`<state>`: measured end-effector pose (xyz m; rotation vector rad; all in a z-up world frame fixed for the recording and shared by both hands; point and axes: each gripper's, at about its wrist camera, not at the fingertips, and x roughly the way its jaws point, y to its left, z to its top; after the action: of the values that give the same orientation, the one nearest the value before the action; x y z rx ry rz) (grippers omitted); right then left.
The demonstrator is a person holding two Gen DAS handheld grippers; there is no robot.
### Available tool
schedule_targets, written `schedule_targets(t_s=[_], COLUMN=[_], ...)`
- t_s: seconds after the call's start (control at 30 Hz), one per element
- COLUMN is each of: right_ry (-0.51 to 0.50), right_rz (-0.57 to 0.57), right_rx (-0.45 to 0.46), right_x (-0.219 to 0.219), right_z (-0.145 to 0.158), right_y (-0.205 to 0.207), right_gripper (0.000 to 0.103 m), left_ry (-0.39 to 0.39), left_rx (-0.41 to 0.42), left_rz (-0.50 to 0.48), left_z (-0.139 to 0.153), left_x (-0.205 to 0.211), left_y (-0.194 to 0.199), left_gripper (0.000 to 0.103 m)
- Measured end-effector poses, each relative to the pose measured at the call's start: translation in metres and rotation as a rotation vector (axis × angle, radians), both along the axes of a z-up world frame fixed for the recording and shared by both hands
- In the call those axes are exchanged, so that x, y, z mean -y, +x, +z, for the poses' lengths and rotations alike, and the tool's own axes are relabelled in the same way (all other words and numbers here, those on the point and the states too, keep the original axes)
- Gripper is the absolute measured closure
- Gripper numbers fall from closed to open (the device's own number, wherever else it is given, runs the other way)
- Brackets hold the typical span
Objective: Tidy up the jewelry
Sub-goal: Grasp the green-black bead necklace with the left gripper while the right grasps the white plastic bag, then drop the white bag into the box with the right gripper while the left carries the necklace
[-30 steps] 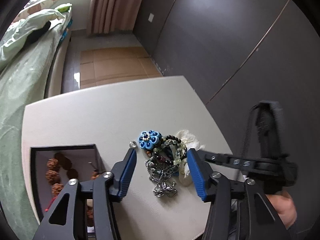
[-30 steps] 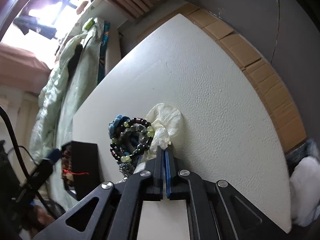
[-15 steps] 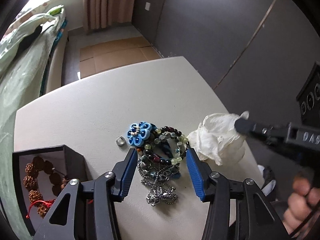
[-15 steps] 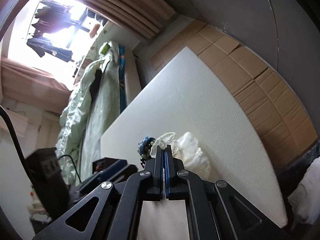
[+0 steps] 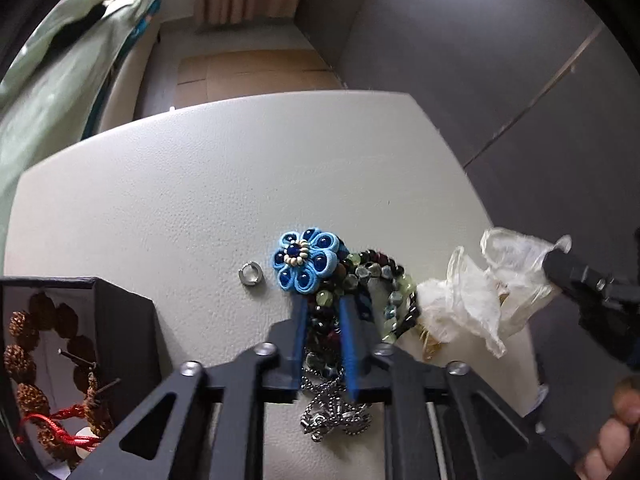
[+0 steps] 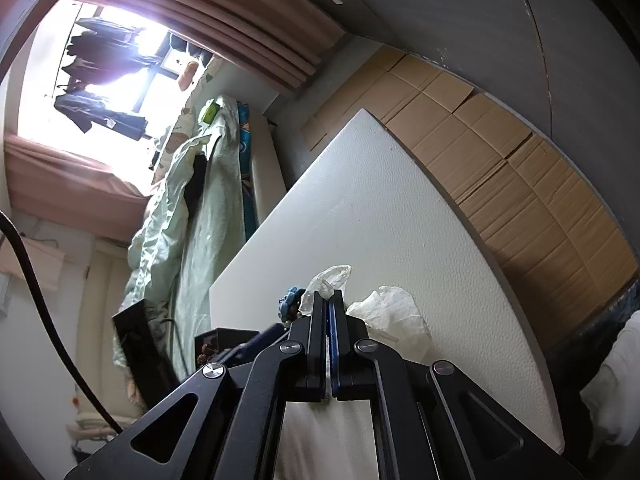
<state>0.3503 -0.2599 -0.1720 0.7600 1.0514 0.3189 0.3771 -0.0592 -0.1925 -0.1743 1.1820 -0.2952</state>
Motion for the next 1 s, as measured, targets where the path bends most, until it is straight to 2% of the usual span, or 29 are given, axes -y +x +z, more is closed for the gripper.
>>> schedule_targets(t_s=[0.07, 0.3, 0.57, 1.0], right_ry=[0.005, 0.020, 0.038, 0.050], right_rz=[-0.001, 0.003, 0.033, 0.108], right_rx=[0.004, 0.036, 0.106, 0.226], right_x=[0.000, 0.000, -0.017, -0.058], right_z=[0.002, 0.013, 0.035, 0.066], right_y=[-0.001, -0.005, -0.010, -0.018], right_gripper=[0.100, 0.100, 0.100, 0.100], left_ry=[-0.003, -0.019, -0.080, -0.139], left_rx=[0.024, 0.082, 0.157, 0.277], left_rz=[-0.003, -0.025, -0.048, -0.003], left_z=[0.007, 0.032, 0.065, 0.119], left_x=[-0.002, -0.001, -0.007, -0.053], left_y=[-0.002, -0.012, -0.027, -0.056], left_gripper=[0.095, 0.095, 0.095, 0.095])
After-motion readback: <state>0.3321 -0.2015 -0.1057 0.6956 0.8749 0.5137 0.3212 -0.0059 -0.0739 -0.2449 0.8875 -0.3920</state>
